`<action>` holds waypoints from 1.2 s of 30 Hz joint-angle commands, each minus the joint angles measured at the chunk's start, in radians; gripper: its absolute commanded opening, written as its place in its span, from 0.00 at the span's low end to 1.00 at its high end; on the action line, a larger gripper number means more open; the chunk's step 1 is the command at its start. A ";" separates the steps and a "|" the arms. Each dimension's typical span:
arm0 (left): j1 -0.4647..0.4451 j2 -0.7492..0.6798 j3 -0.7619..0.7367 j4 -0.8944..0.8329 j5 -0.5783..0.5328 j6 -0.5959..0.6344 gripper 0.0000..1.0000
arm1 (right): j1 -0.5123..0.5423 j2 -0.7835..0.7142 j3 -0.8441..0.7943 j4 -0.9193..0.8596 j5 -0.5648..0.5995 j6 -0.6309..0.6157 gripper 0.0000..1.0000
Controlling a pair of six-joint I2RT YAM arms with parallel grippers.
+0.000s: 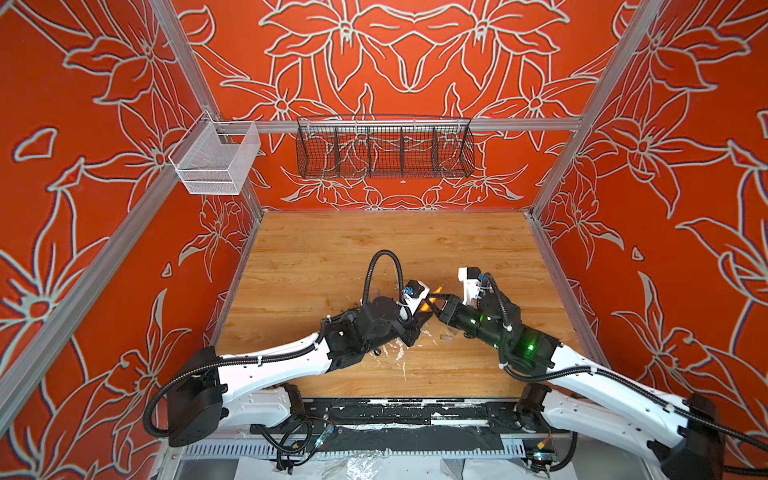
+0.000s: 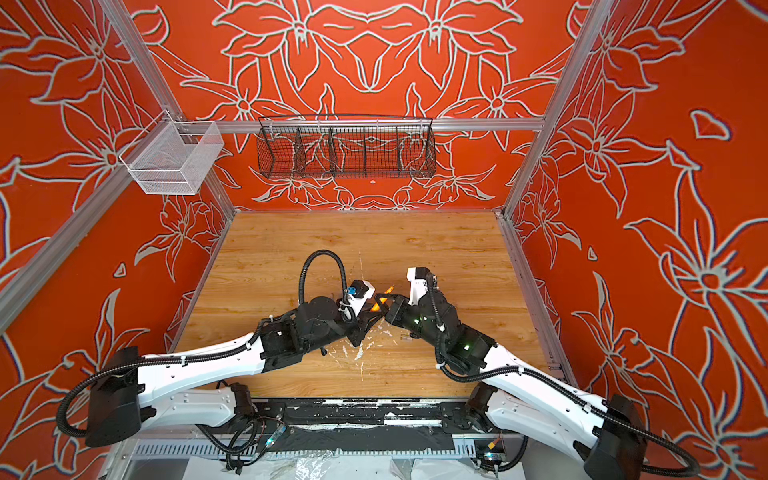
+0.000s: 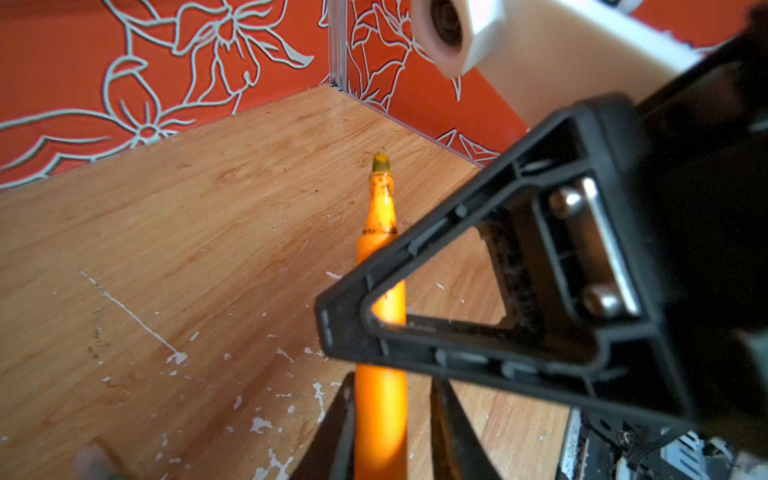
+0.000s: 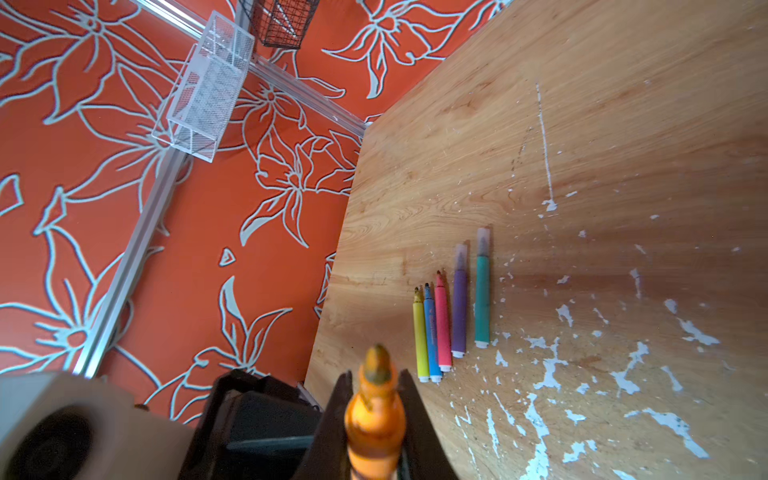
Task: Insert the pens into the pen caps
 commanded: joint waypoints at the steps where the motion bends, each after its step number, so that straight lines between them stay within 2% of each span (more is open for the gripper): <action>1: -0.004 0.015 0.000 0.032 0.027 0.011 0.33 | 0.030 -0.013 0.002 0.060 0.022 0.029 0.00; 8: -0.004 0.013 0.000 0.032 0.029 0.004 0.28 | 0.064 0.021 0.006 0.094 0.038 0.031 0.00; 11: -0.002 0.008 -0.005 0.037 0.017 0.000 0.14 | 0.074 0.027 0.004 0.097 0.049 0.033 0.00; 13: 0.005 0.012 -0.004 0.037 0.021 -0.008 0.00 | 0.074 0.024 0.007 0.083 0.053 0.033 0.00; 14: 0.014 0.015 0.001 0.030 0.026 -0.018 0.00 | 0.075 0.018 0.006 0.078 0.054 0.030 0.01; 18: 0.067 0.012 -0.010 0.034 0.066 -0.067 0.00 | 0.074 -0.033 0.010 0.006 0.101 -0.012 0.44; 20: 0.091 0.005 -0.023 0.045 0.070 -0.088 0.00 | 0.074 -0.075 0.032 -0.103 0.144 -0.054 0.60; 22: 0.111 -0.006 -0.033 0.047 0.070 -0.109 0.00 | 0.074 -0.117 0.060 -0.230 0.189 -0.099 0.66; 25: 0.145 -0.030 -0.058 0.055 0.034 -0.154 0.00 | 0.073 -0.157 0.101 -0.439 0.260 -0.153 0.67; 29: 0.164 -0.044 -0.080 0.048 -0.088 -0.184 0.00 | 0.074 -0.141 0.119 -0.629 0.318 -0.211 0.67; 33: 0.166 -0.053 -0.084 0.022 -0.199 -0.183 0.00 | 0.074 -0.056 0.081 -0.679 0.327 -0.196 0.64; 36: 0.166 -0.067 -0.100 0.039 -0.206 -0.182 0.00 | 0.074 0.010 0.035 -0.650 0.301 -0.172 0.63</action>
